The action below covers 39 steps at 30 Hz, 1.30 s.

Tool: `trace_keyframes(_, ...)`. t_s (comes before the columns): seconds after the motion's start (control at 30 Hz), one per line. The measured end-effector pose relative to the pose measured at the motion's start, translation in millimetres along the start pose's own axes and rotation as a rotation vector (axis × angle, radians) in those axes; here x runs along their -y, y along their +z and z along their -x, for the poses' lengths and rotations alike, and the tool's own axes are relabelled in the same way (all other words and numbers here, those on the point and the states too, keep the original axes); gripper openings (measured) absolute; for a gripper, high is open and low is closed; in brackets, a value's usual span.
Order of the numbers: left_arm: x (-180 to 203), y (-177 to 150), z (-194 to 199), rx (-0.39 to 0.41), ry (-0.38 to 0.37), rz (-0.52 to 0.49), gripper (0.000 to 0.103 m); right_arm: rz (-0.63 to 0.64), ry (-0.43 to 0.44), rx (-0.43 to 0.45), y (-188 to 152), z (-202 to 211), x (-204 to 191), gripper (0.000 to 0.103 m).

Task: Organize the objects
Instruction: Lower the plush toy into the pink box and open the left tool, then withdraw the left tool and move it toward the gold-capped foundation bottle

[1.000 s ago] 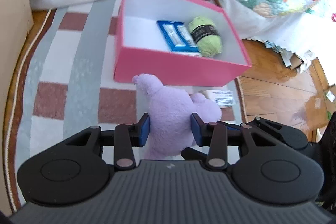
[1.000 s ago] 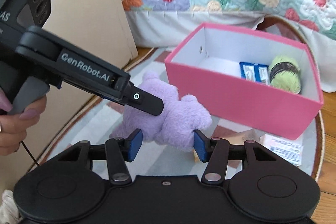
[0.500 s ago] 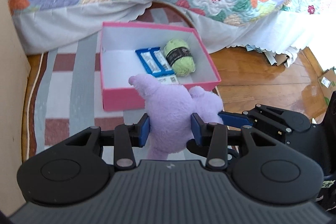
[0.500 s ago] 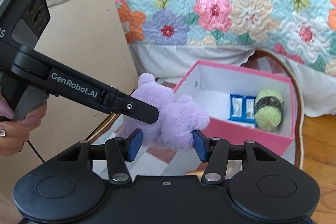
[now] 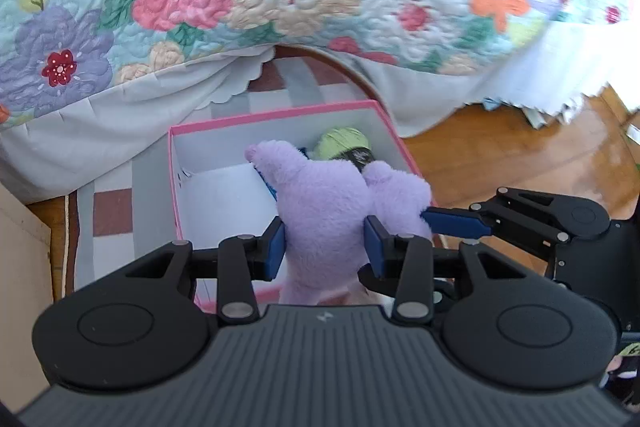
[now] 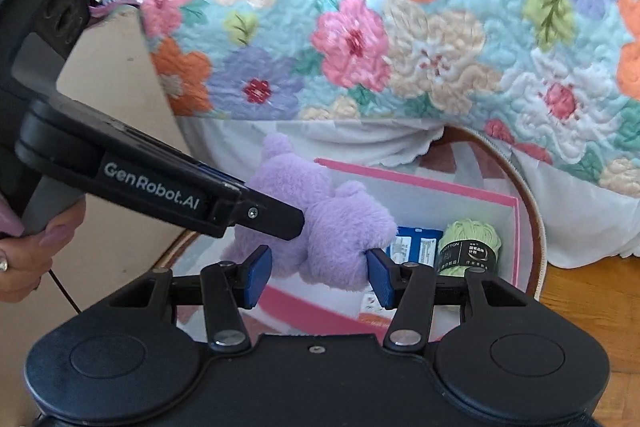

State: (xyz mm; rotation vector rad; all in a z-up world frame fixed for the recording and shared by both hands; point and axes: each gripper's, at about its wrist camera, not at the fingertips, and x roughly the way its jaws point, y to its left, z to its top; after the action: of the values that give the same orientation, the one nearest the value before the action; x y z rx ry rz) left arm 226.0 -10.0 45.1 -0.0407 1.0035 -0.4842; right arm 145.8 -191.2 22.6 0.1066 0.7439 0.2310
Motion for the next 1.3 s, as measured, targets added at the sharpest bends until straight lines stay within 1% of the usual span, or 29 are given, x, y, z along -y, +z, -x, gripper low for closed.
trace_keyframes(0.17, -21.5, 16.6, -52.3, -0.038, 0.038, 0.052, 0.04, 0.005, 0.002, -0.07, 15.7, -57.8, 25.6, 0.057)
trace_keyframes(0.23, -32.4, 20.2, -76.7, -0.07, 0.053, 0.08, 0.04, -0.009, 0.011, -0.107, 19.6, -84.8, 35.1, 0.057)
trace_keyframes(0.33, -47.8, 20.3, -106.4, -0.101, 0.07, 0.112, 0.04, -0.082, 0.032, -0.147, 17.3, -116.4, 48.4, 0.057)
trace_keyframes(0.4, -55.8, 19.2, -119.0, -0.115, 0.079, 0.137, 0.04, -0.087, 0.024, -0.15, 11.5, -130.9, 49.6, 0.057)
trace_keyframes(0.47, -59.0, 18.3, -130.0, -0.127, 0.101, 0.132, 0.04, -0.088, 0.022, -0.161, 7.5, -145.5, 51.2, 0.057)
trace_keyframes(0.6, -62.0, 20.7, -151.6, -0.144, 0.165, 0.098, 0.04, -0.142, 0.045, -0.191, 4.4, -171.9, 62.2, 0.057)
trace_keyframes(0.73, -66.9, 24.1, -171.1, -0.174, 0.209, 0.093, 0.041, -0.131, 0.023, -0.214, 1.5, -191.0, 64.0, 0.057)
trace_keyframes(0.77, -69.0, 23.0, -174.9, -0.176, 0.214, 0.102, 0.041, -0.127, 0.009, -0.208, -0.9, -192.6, 64.1, 0.057)
trace_keyframes(0.8, -67.0, 22.4, -175.7, -0.155, 0.242, 0.081, 0.039, -0.122, 0.002, -0.202, -3.3, -193.7, 64.6, 0.057)
trace_keyframes(0.83, -64.4, 21.7, -176.9, -0.143, 0.253, 0.051, 0.039, -0.12, -0.011, -0.204, -5.3, -195.5, 65.2, 0.057)
trace_keyframes(0.9, -62.8, 19.7, -177.3, -0.133, 0.265, 0.035, 0.039, -0.121, -0.025, -0.217, -6.7, -196.9, 67.0, 0.057)
trace_keyframes(0.97, -62.3, 18.3, -173.2, -0.122, 0.247, 0.042, 0.04, -0.129, -0.038, -0.208, -8.7, -190.7, 68.3, 0.057)
trace_keyframes(1.03, -61.1, 17.3, -164.5, -0.103, 0.223, 0.051, 0.041, -0.14, -0.024, -0.19, -11.0, -177.5, 69.1, 0.058)
trace_keyframes(1.13, -55.6, 15.0, -147.4, -0.09, 0.207, 0.043, 0.041, -0.152, -0.005, -0.163, -12.8, -152.3, 67.0, 0.058)
trace_keyframes(1.3, -42.4, 11.5, -107.2, -0.077, 0.147, 0.03, 0.043, -0.089, 0.03, -0.131, -2.8, -101.7, 51.3, 0.06)
